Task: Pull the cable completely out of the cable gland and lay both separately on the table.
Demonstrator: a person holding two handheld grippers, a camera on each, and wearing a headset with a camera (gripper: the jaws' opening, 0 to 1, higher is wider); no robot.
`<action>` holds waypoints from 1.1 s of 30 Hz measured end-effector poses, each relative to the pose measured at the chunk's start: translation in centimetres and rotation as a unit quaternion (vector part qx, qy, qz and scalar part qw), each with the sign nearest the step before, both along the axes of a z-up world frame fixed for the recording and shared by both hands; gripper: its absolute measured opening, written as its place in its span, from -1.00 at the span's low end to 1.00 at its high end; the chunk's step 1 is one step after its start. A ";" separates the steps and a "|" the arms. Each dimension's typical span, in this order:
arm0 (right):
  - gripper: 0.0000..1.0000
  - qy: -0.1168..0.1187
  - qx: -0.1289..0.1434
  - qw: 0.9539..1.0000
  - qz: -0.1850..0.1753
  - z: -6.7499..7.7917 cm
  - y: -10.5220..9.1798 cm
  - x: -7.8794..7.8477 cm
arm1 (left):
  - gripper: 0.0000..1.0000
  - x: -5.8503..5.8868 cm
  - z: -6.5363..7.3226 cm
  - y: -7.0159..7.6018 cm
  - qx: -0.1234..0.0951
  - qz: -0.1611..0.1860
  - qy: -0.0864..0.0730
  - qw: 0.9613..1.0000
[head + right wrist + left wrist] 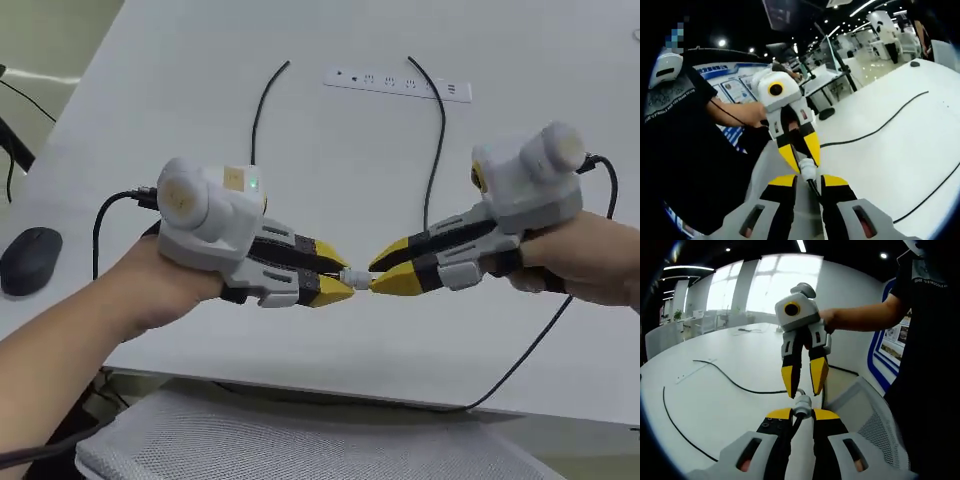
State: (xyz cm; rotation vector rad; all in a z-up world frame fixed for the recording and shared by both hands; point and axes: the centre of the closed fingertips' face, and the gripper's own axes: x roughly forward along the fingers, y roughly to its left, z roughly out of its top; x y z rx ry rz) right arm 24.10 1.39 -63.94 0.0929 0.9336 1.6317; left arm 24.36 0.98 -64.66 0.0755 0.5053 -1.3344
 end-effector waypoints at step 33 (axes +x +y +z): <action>-0.85 -0.337 -0.047 0.935 0.095 -0.9 1.0 -1.1 | -0.71 -0.2 -0.2 0.4 -0.018 0.009 0.035 0.999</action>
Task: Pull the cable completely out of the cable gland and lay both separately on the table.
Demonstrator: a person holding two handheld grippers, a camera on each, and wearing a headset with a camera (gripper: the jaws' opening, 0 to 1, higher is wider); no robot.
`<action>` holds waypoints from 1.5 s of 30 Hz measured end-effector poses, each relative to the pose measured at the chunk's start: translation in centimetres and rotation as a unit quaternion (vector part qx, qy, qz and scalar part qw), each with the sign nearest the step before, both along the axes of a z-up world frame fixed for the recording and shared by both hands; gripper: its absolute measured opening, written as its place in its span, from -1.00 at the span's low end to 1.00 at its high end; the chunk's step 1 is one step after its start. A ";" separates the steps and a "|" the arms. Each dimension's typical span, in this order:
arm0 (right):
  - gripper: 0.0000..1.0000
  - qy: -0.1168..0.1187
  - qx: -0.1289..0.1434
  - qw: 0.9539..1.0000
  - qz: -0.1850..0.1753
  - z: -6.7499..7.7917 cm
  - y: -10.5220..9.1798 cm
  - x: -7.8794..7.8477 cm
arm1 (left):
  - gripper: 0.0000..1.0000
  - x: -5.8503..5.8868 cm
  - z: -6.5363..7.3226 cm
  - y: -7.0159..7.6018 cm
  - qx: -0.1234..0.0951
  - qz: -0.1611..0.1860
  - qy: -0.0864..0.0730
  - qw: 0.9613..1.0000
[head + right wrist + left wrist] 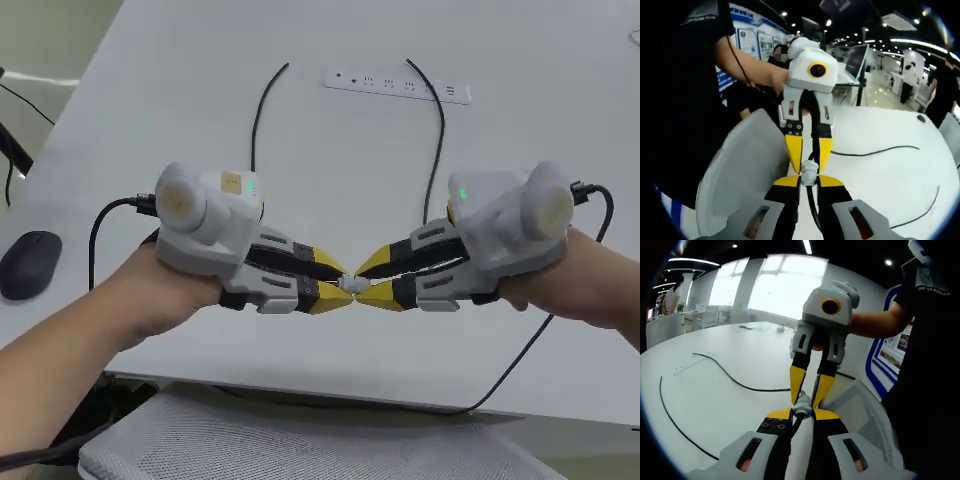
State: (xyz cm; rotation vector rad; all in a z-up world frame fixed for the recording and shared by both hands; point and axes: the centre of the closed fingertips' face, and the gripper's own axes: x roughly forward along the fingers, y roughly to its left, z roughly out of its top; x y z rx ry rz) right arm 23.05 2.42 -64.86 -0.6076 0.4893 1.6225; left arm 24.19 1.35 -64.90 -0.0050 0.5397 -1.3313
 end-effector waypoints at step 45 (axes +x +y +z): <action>-0.78 -0.126 -0.003 0.968 -0.215 0.6 -2.4 2.4 | -0.71 0.7 2.0 -0.3 0.017 -0.002 -0.082 0.996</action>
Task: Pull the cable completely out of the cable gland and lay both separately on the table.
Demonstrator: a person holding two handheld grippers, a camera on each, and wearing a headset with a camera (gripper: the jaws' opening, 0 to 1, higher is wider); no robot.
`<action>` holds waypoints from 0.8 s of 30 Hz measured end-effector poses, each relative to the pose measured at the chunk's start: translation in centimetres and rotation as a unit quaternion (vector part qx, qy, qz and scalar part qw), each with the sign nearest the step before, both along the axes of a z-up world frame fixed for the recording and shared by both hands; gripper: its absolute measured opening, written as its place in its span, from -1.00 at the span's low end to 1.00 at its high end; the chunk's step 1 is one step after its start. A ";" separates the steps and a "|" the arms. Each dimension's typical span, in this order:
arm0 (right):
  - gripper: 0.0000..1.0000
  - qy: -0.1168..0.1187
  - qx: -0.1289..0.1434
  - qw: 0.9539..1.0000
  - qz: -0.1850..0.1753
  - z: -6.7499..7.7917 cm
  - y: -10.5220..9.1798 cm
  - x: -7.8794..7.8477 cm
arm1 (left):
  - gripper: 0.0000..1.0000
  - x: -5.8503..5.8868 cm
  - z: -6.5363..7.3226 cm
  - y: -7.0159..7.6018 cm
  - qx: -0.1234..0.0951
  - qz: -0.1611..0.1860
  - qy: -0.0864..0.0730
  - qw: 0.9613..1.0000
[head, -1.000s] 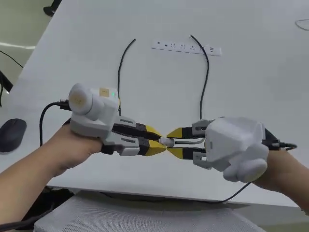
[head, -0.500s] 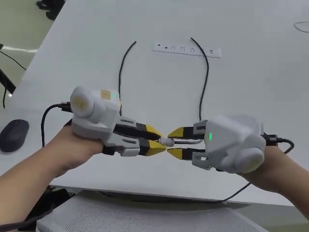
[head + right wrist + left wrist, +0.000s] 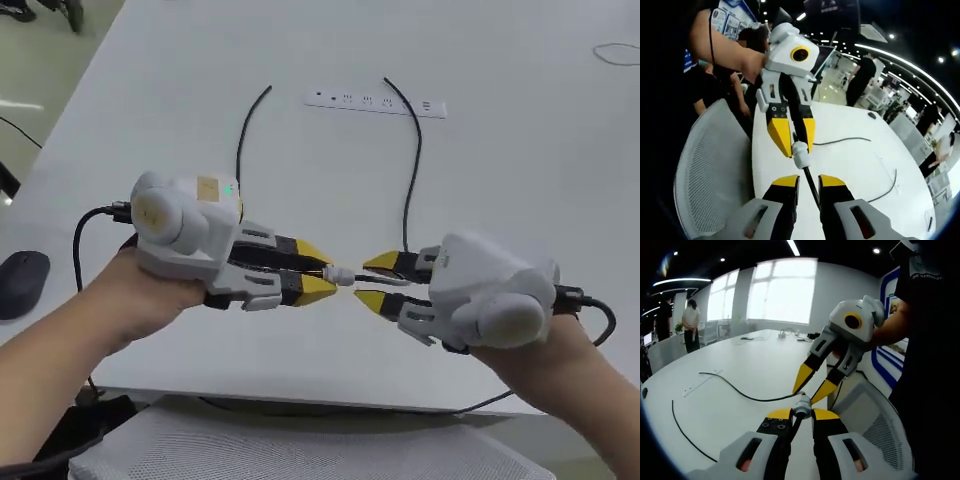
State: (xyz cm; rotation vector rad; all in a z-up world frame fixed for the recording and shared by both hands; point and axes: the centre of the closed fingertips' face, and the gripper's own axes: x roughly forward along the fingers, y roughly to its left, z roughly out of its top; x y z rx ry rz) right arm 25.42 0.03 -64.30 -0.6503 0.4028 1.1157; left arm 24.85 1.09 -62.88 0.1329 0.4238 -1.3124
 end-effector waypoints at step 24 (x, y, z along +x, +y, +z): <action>-1.00 -0.019 0.003 0.999 -0.034 0.1 0.0 1.3 | -0.71 1.3 -0.2 -0.1 -0.001 0.024 0.008 1.000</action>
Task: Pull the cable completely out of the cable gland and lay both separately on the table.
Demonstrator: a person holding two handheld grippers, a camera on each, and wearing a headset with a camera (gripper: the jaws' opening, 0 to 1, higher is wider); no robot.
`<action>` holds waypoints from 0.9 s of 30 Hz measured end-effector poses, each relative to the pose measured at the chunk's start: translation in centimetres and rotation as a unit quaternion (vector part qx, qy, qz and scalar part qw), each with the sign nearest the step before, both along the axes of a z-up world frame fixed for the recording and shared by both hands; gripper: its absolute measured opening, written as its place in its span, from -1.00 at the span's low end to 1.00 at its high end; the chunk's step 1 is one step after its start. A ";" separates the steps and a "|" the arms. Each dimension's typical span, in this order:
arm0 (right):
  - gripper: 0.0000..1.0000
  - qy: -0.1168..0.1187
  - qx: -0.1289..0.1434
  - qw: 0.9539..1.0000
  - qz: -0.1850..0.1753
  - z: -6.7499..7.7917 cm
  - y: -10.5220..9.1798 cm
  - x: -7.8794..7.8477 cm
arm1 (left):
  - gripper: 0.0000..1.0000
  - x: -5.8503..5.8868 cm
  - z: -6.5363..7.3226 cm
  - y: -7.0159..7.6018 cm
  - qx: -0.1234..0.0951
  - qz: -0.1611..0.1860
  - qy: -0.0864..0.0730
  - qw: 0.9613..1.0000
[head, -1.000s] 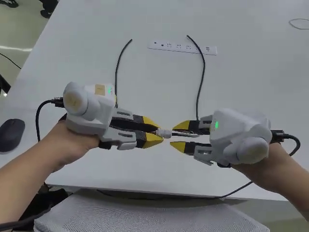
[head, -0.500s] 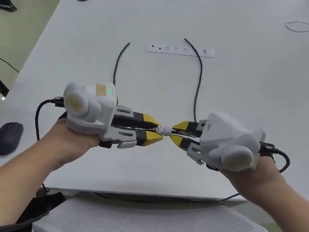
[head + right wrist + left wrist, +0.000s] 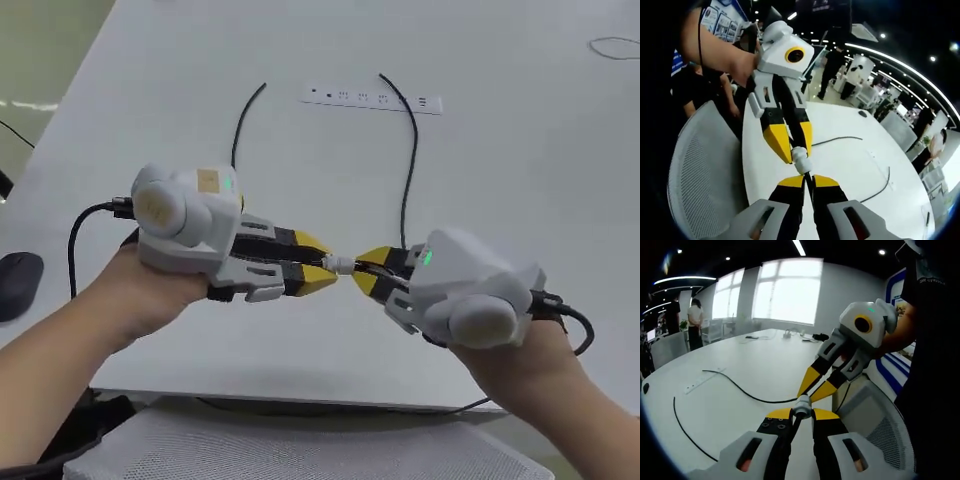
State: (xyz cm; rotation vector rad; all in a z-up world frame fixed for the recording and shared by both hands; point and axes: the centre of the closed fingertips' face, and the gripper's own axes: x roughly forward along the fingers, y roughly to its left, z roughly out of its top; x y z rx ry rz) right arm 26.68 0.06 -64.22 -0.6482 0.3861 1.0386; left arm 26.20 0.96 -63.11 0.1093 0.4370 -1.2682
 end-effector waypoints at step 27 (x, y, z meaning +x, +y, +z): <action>-1.00 0.058 0.043 0.993 -0.098 -1.7 -4.3 2.2 | -0.71 0.7 0.6 0.4 -0.013 0.031 0.016 0.999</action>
